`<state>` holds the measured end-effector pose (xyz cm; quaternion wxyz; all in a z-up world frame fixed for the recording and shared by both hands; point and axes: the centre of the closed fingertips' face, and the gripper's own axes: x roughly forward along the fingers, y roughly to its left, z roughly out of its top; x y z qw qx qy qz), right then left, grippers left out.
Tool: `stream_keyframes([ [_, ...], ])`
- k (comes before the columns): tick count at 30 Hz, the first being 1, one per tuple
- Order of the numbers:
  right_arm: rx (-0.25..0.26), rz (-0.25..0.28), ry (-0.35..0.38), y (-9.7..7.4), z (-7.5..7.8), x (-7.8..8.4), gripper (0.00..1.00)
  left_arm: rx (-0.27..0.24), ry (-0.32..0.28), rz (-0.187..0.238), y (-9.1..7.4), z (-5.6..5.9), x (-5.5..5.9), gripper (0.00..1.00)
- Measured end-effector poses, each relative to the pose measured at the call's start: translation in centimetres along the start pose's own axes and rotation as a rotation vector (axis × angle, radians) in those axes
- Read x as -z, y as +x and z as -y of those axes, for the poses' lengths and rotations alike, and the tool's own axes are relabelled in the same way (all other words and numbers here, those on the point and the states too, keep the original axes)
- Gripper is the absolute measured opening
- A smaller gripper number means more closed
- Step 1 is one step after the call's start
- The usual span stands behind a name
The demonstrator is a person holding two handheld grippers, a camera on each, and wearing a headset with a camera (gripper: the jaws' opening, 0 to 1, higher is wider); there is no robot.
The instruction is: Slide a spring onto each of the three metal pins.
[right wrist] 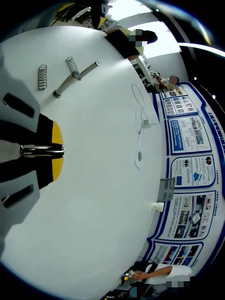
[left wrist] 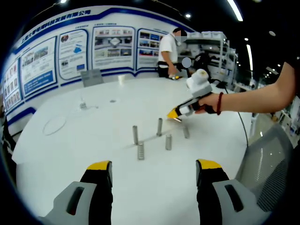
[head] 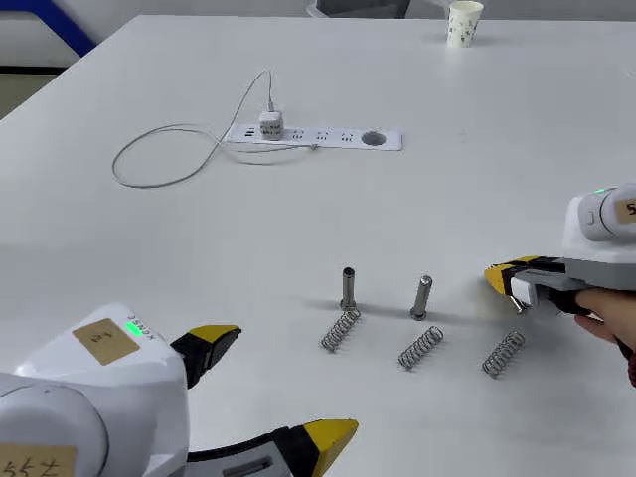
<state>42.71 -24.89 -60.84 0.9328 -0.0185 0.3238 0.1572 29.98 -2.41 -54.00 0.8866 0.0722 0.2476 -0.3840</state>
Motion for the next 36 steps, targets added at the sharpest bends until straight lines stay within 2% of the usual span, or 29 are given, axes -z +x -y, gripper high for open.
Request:
stream_keyframes([
  [16,-0.019,0.023,-0.019,-2.5,-1.2,-0.5,0.09,-0.005,0.000,0.015,-0.3,0.1,-0.1,0.73],
  [27,-0.029,0.032,-0.029,-3.3,-2.2,-0.5,0.09,-0.009,-0.001,0.036,-0.4,0.2,-0.6,0.71],
  [36,-0.029,0.024,-0.046,-3.7,-2.5,-0.3,0.09,-0.012,0.000,0.035,-0.6,0.3,-0.5,0.70],
])
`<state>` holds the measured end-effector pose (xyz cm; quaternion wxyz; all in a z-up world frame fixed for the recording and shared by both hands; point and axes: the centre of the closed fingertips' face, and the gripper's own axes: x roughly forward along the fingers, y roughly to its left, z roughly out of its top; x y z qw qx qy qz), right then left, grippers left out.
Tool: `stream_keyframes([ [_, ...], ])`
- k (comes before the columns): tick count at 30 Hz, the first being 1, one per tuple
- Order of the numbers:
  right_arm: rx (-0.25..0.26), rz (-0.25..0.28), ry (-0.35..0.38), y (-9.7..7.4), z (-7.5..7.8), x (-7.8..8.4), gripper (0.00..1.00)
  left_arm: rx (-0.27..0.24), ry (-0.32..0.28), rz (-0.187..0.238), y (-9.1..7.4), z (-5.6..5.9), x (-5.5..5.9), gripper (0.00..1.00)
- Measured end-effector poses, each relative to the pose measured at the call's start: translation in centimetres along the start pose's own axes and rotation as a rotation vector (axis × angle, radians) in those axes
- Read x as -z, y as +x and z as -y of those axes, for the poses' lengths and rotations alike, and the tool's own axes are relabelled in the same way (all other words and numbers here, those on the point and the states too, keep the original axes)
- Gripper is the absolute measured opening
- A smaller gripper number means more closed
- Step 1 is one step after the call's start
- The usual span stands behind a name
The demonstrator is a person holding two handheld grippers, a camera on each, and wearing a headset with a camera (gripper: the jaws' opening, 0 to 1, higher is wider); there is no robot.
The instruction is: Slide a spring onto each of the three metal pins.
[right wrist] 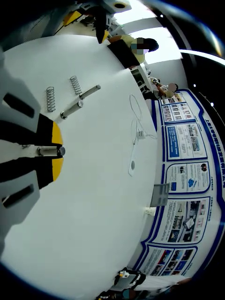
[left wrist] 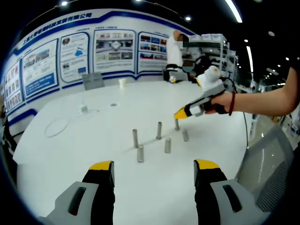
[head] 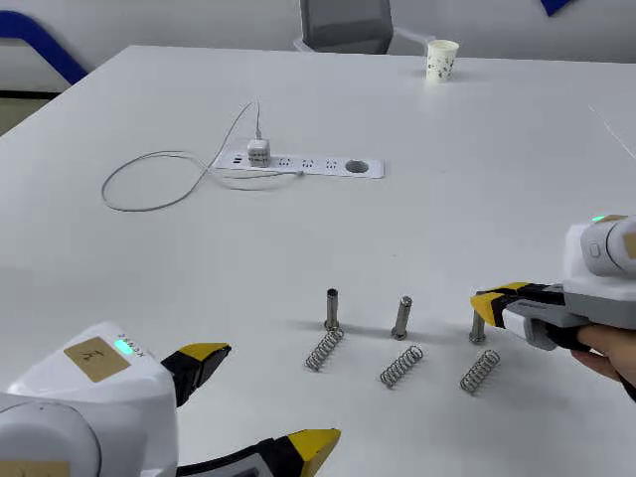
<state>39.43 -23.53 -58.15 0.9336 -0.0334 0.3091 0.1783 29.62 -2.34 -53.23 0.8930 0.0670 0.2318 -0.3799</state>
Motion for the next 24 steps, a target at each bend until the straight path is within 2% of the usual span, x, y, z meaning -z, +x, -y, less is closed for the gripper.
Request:
stream_keyframes([
  [9,0.013,-0.014,-0.014,-0.7,-0.2,0.5,0.09,-0.006,0.001,0.003,-0.1,-0.1,-0.1,0.69],
  [18,0.019,-0.030,0.018,-1.2,-0.3,0.8,0.09,-0.010,0.004,0.004,-0.2,-0.1,-0.4,0.68],
  [24,0.016,-0.041,0.003,-1.2,-0.5,0.8,0.09,-0.015,0.001,0.001,-0.4,-0.1,-0.3,0.68],
])
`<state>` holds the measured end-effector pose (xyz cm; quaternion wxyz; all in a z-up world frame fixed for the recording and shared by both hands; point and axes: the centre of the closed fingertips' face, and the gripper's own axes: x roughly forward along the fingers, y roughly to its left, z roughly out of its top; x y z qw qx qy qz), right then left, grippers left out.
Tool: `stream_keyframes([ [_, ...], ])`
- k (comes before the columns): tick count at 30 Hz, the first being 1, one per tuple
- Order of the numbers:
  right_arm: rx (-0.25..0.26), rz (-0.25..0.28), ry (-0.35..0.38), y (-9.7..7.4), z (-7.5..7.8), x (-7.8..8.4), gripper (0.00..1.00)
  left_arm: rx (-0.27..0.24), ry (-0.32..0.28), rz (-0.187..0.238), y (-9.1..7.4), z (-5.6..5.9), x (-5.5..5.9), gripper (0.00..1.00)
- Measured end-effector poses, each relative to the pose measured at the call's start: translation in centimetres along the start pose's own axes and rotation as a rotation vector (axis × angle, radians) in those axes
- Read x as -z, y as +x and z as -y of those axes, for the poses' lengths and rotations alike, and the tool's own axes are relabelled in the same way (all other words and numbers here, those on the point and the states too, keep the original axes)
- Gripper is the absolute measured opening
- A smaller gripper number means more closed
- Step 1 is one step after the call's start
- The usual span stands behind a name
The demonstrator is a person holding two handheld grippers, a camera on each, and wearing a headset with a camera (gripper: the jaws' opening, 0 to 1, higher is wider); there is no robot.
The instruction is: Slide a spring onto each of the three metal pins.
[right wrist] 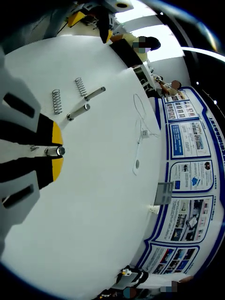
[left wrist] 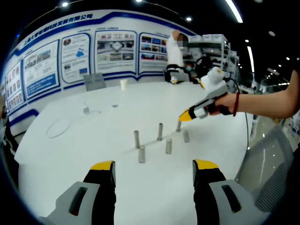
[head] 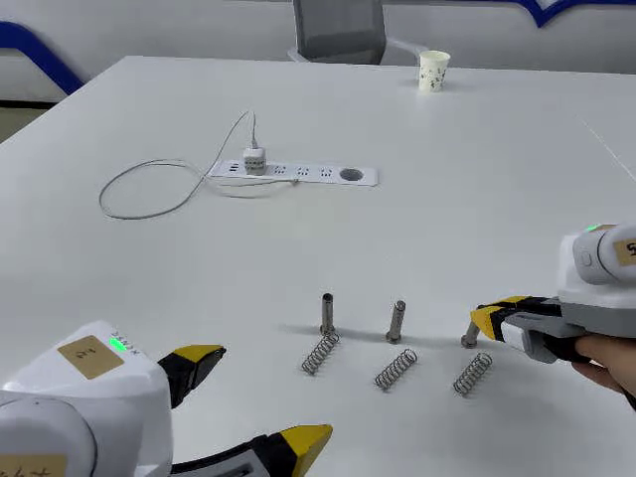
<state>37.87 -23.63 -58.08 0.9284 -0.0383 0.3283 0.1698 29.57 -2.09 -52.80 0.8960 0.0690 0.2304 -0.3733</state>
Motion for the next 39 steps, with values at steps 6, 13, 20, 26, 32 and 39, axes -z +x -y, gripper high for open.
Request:
stream_keyframes([
  [6,-0.001,-0.009,-0.015,-0.1,-0.1,0.1,0.09,-0.005,-0.001,-0.002,0.0,0.0,0.0,0.68],
  [13,-0.007,0.022,-0.033,-0.4,-0.1,-0.6,0.13,-0.013,-0.002,-0.005,0.1,-0.2,0.0,0.67],
  [20,-0.004,0.050,-0.029,-1.0,0.0,-1.1,0.20,-0.014,0.003,-0.013,0.3,-0.4,0.0,0.65],
  [26,-0.030,0.091,-0.015,-1.8,-0.6,-1.7,0.26,-0.015,0.009,-0.017,0.8,-0.7,0.0,0.60],
  [32,-0.039,0.122,-0.008,-2.6,-1.0,-2.1,0.34,-0.017,0.012,-0.027,1.6,-1.2,0.2,0.56],
  [39,-0.066,0.155,0.002,-3.3,-1.4,-2.1,0.41,-0.015,0.027,-0.051,2.8,-1.9,0.7,0.51],
])
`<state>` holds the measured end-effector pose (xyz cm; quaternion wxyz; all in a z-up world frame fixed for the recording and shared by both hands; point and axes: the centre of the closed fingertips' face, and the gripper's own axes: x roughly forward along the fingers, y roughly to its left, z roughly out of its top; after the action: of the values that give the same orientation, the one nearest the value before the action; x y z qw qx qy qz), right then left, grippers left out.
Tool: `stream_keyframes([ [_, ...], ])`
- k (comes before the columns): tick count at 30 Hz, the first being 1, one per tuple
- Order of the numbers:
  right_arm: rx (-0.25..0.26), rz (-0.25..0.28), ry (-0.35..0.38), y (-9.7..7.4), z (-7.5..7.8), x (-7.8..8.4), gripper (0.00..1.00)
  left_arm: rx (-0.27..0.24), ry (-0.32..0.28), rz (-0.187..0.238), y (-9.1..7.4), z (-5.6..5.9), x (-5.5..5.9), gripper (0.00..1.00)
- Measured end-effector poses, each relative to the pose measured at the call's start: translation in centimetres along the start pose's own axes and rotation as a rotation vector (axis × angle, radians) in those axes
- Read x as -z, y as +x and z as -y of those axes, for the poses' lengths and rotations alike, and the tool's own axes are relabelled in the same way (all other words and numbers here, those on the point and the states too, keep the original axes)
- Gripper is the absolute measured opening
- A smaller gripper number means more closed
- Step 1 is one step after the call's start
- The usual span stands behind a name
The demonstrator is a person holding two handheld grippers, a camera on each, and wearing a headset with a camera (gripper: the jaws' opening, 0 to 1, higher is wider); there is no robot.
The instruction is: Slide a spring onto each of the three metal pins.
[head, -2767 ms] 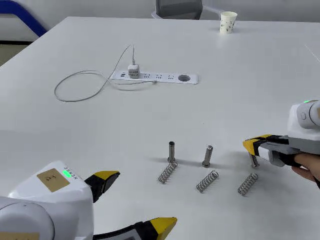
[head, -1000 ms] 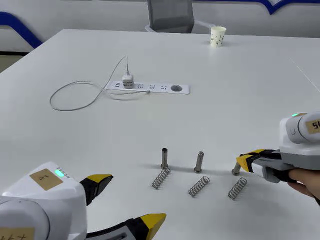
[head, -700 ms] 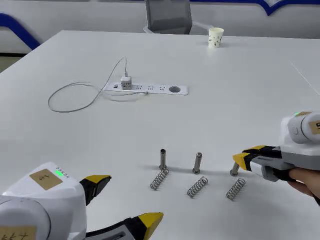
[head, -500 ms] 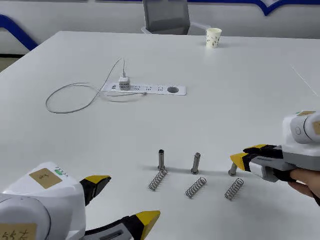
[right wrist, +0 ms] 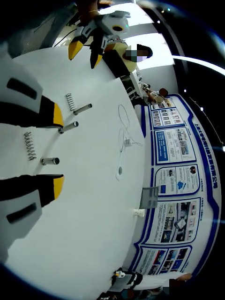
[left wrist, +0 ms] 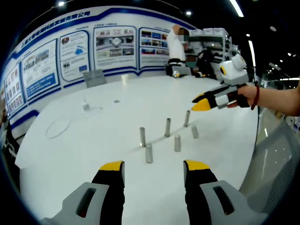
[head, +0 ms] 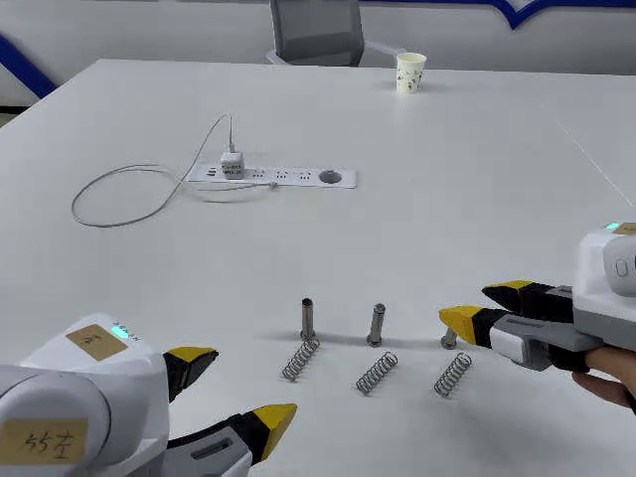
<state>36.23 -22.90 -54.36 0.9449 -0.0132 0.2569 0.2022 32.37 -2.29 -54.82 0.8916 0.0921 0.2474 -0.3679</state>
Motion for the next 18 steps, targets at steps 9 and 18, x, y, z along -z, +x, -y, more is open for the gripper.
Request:
stream_keyframes([
  [9,-0.020,0.020,0.006,-0.8,-0.3,0.5,0.47,0.029,0.050,-0.026,1.9,-0.3,0.5,0.47],
  [18,-0.031,0.015,0.010,-1.3,-0.5,1.7,0.49,0.047,0.062,-0.041,4.1,-0.3,1.1,0.41],
])
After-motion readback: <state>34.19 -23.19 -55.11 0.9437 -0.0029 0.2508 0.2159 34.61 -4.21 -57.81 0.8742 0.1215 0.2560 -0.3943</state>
